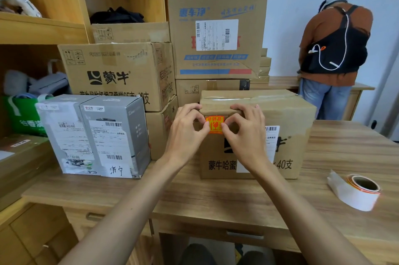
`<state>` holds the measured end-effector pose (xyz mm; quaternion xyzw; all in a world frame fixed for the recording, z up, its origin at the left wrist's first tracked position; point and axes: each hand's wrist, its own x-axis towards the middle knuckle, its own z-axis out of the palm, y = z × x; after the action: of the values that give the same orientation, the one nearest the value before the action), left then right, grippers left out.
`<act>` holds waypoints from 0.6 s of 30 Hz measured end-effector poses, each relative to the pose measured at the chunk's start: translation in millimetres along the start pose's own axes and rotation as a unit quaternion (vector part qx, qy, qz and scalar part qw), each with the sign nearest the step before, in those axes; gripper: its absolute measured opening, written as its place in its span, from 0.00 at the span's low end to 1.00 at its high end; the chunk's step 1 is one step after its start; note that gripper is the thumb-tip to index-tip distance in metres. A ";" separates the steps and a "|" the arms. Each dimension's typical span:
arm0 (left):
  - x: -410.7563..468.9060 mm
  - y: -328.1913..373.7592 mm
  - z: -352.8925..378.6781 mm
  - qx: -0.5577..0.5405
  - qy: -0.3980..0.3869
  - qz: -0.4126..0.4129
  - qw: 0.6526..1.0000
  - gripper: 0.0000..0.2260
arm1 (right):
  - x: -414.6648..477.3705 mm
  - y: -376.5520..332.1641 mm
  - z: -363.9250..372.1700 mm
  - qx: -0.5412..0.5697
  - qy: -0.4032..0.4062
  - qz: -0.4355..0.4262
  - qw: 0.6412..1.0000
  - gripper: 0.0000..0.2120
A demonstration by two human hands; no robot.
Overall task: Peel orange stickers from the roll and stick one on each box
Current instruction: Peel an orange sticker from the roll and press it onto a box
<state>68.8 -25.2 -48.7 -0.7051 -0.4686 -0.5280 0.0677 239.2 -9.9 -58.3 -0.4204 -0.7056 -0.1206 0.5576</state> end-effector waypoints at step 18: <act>24.8 -21.8 -15.9 -0.132 -0.105 -0.053 0.984 0.13 | 27.1 18.9 -14.5 -0.064 -0.061 -0.030 0.996 0.22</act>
<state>42.0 -8.0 -30.4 -0.7331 -0.4362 -0.5114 -0.1039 262.3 4.9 -34.8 -0.4407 -0.7413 -0.1565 0.4814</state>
